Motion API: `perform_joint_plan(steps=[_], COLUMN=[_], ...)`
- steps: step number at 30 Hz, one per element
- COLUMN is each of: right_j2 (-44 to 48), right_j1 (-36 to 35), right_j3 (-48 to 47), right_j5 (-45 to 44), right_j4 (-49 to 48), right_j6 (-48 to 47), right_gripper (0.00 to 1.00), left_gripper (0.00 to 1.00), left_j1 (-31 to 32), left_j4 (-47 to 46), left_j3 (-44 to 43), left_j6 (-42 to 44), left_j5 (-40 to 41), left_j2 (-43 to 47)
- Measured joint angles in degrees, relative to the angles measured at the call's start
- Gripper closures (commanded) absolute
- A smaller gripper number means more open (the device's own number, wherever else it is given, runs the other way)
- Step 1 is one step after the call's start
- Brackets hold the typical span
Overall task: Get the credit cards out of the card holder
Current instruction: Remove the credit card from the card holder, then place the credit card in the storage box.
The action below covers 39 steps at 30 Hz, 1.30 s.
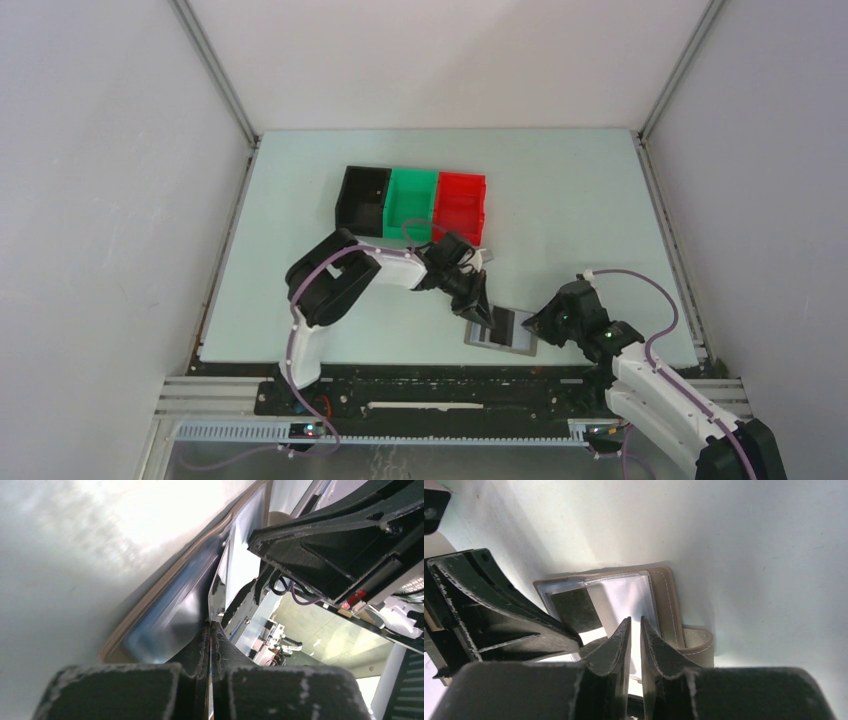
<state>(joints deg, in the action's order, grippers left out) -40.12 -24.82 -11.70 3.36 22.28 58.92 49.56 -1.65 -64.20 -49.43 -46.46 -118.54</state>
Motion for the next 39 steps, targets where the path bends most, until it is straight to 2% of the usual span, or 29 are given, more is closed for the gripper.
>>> perform_joint_plan(steps=[6, 17, 32, 39], right_j2=[-0.6, -0.4, 2.4, 2.8], right_j1=[0.0, 0.1, 0.1, 0.1], right_j3=[0.0, -0.1, -0.1, -0.1], right_j5=[0.2, 0.2, -0.1, -0.1], right_j4=[-0.7, -0.5, 2.0, 2.5], right_j6=[0.1, -0.5, -2.6, -2.7], right_gripper=[0.79, 0.79, 0.79, 0.79], left_gripper=[1.00, 1.00, 1.00, 1.00], left_j1=[-2.9, -3.6, -3.6, -4.3], left_j4=[2.9, 13.5, 22.1, 29.7], left_j3=[3.7, 3.6, 3.6, -0.7], left_j6=[2.5, 10.7, 14.1, 17.0], left_j5=[0.9, 3.6, 7.6, 9.3], left_j2=[4.2, 9.4, 19.7, 20.5])
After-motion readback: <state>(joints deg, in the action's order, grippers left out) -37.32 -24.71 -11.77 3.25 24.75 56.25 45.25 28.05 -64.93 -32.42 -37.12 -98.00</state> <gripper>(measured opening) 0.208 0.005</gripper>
